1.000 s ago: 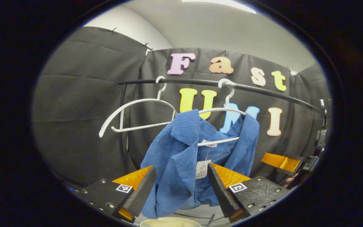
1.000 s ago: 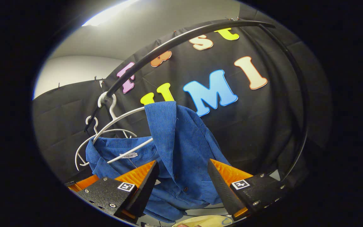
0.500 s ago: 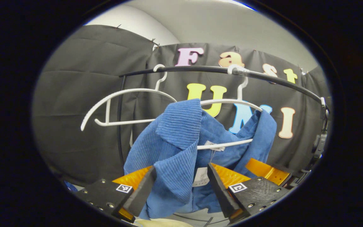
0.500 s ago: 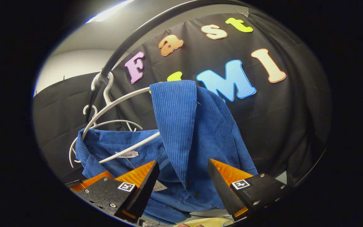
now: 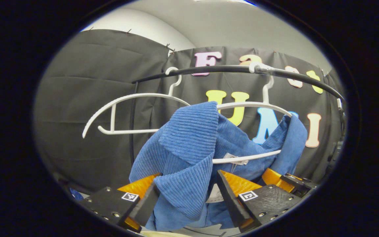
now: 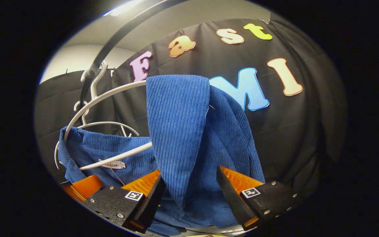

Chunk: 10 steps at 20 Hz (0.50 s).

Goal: Grasp the clothes on the hanger with both hands and then place them into the laundry hamper below.

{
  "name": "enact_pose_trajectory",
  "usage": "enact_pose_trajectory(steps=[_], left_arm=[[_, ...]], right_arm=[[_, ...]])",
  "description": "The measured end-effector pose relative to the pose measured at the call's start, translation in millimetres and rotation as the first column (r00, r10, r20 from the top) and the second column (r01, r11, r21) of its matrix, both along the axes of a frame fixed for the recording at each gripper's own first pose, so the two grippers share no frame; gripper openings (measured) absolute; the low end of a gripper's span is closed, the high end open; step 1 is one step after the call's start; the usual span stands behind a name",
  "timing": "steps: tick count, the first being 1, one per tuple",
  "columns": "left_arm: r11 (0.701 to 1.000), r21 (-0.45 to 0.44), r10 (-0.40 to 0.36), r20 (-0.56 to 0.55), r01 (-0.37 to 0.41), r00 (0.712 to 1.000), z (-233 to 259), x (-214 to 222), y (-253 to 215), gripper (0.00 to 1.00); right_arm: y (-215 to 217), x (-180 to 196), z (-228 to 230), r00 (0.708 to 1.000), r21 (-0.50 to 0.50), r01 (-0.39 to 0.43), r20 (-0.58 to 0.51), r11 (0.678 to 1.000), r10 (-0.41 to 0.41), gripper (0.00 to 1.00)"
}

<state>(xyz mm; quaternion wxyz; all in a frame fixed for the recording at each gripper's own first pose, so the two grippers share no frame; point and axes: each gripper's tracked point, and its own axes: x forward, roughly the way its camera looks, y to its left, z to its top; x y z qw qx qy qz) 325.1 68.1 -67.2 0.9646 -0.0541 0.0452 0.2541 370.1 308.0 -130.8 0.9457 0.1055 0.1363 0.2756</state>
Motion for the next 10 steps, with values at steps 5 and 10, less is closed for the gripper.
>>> enact_pose_trajectory(steps=[5,10], left_arm=[[1.000,0.004,-0.022,0.009,0.022,1.000,1,-6,5,0.59],[0.999,0.032,-0.032,0.005,0.032,0.999,3,-10,13,0.28]], right_arm=[[-2,3,5,0.999,0.006,-0.011,0.034,1.000,0.011,0.59],[-6,0,12,0.996,-0.017,-0.035,0.087,0.999,0.036,0.09]])
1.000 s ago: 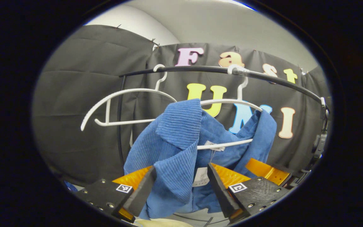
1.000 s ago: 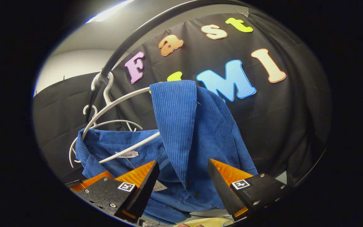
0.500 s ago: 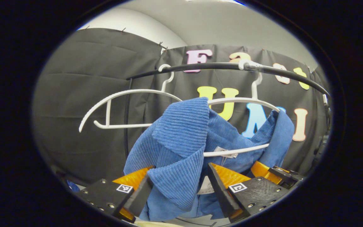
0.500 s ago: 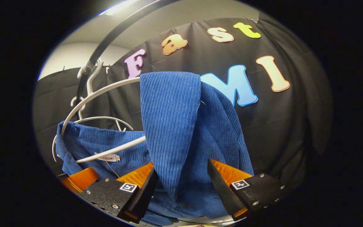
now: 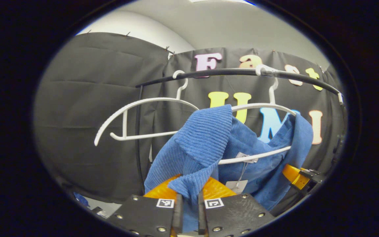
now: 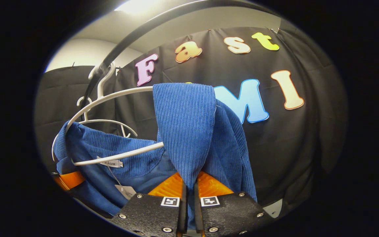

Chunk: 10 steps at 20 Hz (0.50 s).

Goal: Grasp the clothes on the hanger with both hands and then place them into the laundry hamper below.

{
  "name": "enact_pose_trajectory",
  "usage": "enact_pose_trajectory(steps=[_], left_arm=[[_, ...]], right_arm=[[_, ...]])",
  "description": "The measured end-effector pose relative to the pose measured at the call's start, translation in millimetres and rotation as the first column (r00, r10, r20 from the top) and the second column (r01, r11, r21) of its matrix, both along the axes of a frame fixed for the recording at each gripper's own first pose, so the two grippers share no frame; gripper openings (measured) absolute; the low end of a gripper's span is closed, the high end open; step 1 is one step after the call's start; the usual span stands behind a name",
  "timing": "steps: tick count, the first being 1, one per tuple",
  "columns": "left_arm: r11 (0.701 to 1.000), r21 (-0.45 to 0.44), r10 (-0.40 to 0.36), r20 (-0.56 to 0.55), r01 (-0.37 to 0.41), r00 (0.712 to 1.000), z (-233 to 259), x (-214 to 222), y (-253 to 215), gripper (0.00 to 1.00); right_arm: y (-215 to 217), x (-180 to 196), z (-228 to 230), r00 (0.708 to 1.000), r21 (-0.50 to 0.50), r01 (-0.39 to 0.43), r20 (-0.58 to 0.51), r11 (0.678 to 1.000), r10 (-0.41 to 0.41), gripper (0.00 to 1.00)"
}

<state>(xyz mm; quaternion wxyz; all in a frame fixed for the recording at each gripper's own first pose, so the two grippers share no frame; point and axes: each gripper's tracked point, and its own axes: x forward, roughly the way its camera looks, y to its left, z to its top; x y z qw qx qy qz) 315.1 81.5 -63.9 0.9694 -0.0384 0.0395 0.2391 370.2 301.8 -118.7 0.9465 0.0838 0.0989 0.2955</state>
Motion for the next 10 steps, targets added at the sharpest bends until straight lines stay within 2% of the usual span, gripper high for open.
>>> enact_pose_trajectory(steps=[1,2,4,5,10], left_arm=[[1.000,-0.005,-0.016,0.005,0.016,1.000,2,-4,-5,0.19],[1.000,0.000,0.004,0.013,-0.004,1.000,7,-10,-1,0.19],[0.997,-0.061,-0.054,0.043,0.057,0.998,5,-8,-11,0.01],[0.996,-0.071,-0.051,0.045,0.054,0.998,6,-11,-9,0.03],[0.994,-0.069,-0.086,0.069,0.091,0.994,22,-29,-10,0.00]], right_arm=[[3,-3,0,1.000,0.018,-0.026,-0.014,1.000,0.026,0.07],[3,-4,1,0.999,0.030,-0.042,-0.018,0.999,0.042,0.01],[-7,0,2,0.999,0.019,-0.043,-0.010,0.999,0.043,0.00],[-13,5,4,1.000,0.012,-0.029,0.002,1.000,0.029,0.00],[-44,17,22,0.995,0.026,0.065,0.067,0.998,-0.067,0.00]])
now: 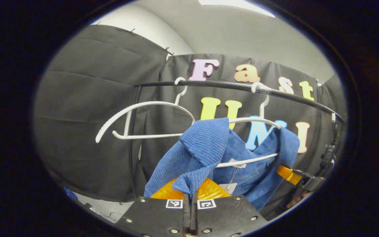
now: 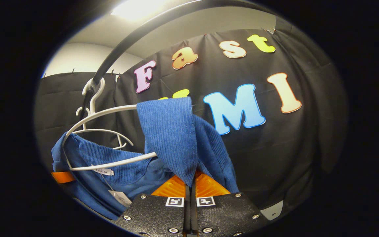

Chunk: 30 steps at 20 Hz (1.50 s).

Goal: Grasp the clothes on the hanger with both hands and then place them into the laundry hamper below.

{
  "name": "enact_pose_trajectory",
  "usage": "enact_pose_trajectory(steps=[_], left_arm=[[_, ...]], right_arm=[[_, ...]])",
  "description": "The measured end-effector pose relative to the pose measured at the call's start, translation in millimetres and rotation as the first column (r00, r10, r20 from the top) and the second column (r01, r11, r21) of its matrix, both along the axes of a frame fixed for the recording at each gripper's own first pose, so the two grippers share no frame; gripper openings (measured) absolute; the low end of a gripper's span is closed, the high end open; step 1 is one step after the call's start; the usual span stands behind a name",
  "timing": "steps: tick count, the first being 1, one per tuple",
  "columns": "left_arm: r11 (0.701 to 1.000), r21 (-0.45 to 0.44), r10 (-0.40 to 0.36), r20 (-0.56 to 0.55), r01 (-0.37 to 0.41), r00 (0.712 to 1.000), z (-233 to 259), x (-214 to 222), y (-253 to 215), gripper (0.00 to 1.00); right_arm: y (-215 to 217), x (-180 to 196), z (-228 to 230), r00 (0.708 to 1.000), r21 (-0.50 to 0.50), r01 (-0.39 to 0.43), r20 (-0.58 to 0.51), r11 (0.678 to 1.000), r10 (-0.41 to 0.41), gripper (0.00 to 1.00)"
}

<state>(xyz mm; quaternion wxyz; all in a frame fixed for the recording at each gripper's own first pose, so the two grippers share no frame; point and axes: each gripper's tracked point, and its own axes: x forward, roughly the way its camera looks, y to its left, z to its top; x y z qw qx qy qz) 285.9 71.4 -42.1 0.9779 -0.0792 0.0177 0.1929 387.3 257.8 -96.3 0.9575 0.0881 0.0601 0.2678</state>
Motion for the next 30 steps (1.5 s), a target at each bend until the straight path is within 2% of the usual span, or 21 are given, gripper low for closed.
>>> enact_pose_trajectory(steps=[1,5,8,13,19,24,30], left_arm=[[1.000,-0.008,-0.011,0.001,0.011,1.000,5,-5,-2,0.02],[0.999,-0.018,-0.033,0.019,0.033,0.999,22,-23,5,0.02],[0.999,0.006,-0.046,0.024,0.046,0.999,36,-32,15,0.01],[0.997,0.076,-0.002,0.022,0.000,1.000,51,-46,57,0.00],[0.998,0.033,0.045,0.026,-0.046,0.999,46,-49,103,0.02],[0.999,-0.003,0.037,0.017,-0.037,0.999,34,-30,116,0.02],[0.999,-0.041,0.028,-0.028,-0.029,0.999,3,-20,105,0.01]], right_arm=[[-6,2,6,0.999,-0.009,0.021,0.026,1.000,-0.020,0.00],[-14,13,15,0.995,-0.009,0.076,0.067,0.997,-0.075,0.00],[-21,19,27,0.986,-0.004,0.129,0.108,0.992,-0.128,0.00],[-28,32,42,0.966,0.014,0.196,0.171,0.981,-0.195,0.00],[-49,53,58,0.917,0.006,0.289,0.285,0.957,-0.279,0.00],[-60,92,44,0.908,-0.019,0.336,0.273,0.942,-0.318,0.00],[-68,99,25,0.905,-0.064,0.362,0.263,0.930,-0.334,0.00]])
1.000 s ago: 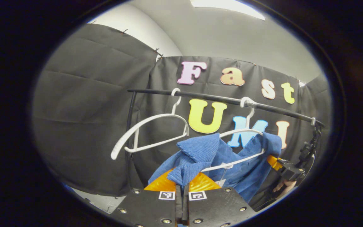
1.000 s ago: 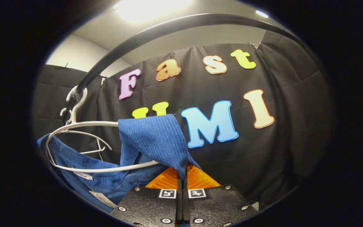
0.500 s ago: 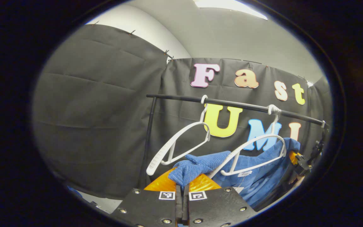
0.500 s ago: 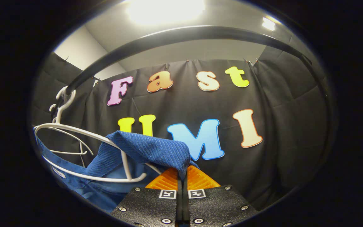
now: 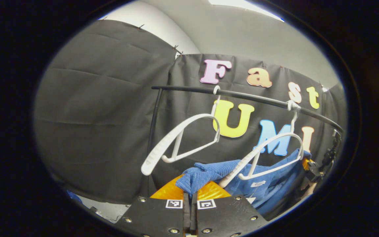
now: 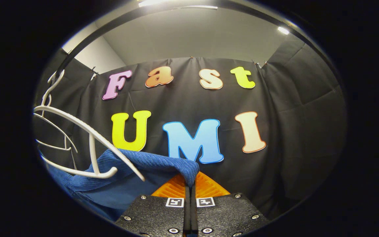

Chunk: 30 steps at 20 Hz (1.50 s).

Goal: Grasp the clothes on the hanger with both hands and then place them into the laundry hamper below.

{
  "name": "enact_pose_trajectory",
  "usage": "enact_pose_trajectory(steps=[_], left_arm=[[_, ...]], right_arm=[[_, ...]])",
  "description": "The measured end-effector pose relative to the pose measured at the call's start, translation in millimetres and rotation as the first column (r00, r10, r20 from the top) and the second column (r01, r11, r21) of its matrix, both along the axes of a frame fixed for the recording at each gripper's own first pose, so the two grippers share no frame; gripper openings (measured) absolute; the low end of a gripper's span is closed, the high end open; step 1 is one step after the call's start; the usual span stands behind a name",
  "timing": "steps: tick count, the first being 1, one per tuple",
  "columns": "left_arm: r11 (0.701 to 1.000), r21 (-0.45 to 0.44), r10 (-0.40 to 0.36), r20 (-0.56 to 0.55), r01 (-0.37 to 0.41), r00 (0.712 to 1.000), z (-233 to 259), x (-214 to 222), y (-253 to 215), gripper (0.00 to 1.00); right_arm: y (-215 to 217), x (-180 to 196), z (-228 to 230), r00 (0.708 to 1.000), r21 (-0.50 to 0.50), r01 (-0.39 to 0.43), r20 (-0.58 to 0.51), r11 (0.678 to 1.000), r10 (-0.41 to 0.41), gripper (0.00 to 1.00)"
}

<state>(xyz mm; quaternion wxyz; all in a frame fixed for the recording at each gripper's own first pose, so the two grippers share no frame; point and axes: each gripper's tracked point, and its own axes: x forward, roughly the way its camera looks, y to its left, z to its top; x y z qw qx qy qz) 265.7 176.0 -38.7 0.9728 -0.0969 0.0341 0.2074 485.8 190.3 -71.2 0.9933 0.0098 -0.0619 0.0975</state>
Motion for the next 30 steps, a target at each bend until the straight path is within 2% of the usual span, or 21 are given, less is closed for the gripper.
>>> enact_pose_trajectory(steps=[2,6,9,14,19,24,30], left_arm=[[1.000,-0.013,-0.002,-0.010,0.002,1.000,-13,2,-5,0.01],[1.000,-0.018,0.011,-0.043,-0.012,0.999,-36,-8,-7,0.02],[0.999,-0.045,-0.005,-0.058,0.002,0.998,-50,-23,-19,0.01],[0.999,-0.033,-0.031,-0.078,0.029,0.996,-59,-31,-29,0.01],[0.995,-0.073,-0.070,-0.093,0.063,0.993,-72,-56,-40,0.01],[0.991,-0.068,-0.126,-0.110,0.119,0.986,-73,-97,-35,0.02],[0.970,-0.007,-0.240,-0.129,0.242,0.962,-64,-136,-27,0.02]], right_arm=[[1,1,-5,1.000,0.000,-0.004,-0.010,1.000,0.004,0.00],[1,-1,-16,1.000,-0.062,-0.006,-0.010,0.998,0.006,0.00],[-1,-5,-22,1.000,-0.083,-0.007,-0.016,0.997,0.005,0.00],[-13,-16,-34,0.999,-0.118,0.013,-0.038,0.993,-0.018,0.00],[-31,-38,-55,0.996,-0.175,0.030,-0.082,0.984,-0.045,0.00],[-43,-99,-47,0.994,-0.206,0.052,-0.079,0.977,-0.070,0.00],[-45,-194,-11,0.995,-0.254,0.061,-0.062,0.965,-0.079,0.00]])
